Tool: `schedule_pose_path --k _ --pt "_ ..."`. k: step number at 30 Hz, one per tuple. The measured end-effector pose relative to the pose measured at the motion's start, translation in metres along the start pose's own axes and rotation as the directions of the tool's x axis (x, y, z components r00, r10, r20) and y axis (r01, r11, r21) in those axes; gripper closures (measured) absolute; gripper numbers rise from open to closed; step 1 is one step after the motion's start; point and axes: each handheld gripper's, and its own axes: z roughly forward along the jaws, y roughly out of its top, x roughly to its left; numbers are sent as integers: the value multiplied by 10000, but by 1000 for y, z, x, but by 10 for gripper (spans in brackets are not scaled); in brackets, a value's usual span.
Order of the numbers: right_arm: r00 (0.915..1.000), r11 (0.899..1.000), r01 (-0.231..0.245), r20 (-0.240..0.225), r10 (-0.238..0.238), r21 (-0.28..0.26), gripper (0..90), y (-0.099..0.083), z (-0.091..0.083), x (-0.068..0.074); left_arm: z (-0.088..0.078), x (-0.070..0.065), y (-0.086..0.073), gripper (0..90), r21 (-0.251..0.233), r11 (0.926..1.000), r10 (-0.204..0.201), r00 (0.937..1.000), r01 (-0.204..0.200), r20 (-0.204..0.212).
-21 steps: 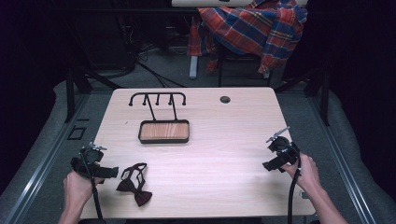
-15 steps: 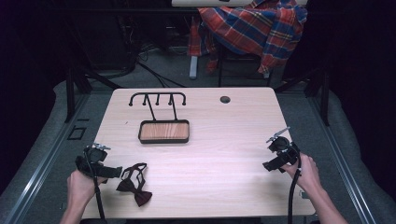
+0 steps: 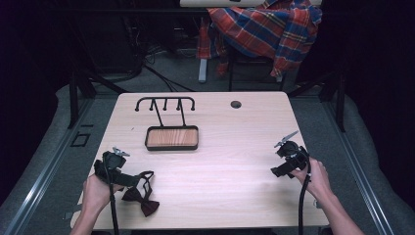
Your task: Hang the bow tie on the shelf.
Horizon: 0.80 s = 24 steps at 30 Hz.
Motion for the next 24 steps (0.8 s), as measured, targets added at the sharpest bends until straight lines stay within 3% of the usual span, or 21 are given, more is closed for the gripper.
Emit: schedule_pose_path --k 6,11,16,17,20,24 --pt "10000 9999 -59 -21 59 -143 137 -1 2 0 5 2 3 45 214 9996 190 9998 -190 -19" --pt "10000 9999 51 -61 -52 -89 137 6 4 0 13 10 0 158 407 9990 187 9985 -208 505" --pt "9993 9993 372 28 -372 -18 137 12 3 6 16 7 6 243 501 9972 524 9972 -551 525" --pt "9999 9994 100 -49 -102 -345 137 12 5 9 16 7 6 265 501 9972 524 9972 -551 525" --pt "9993 9993 362 41 -361 -43 137 12 2 7 16 4 10 312 477 9964 676 9960 -705 590" --pt "9999 9997 162 -41 -162 -181 136 10 4 5 19 0 14 362 605 9932 958 9933 -997 646"
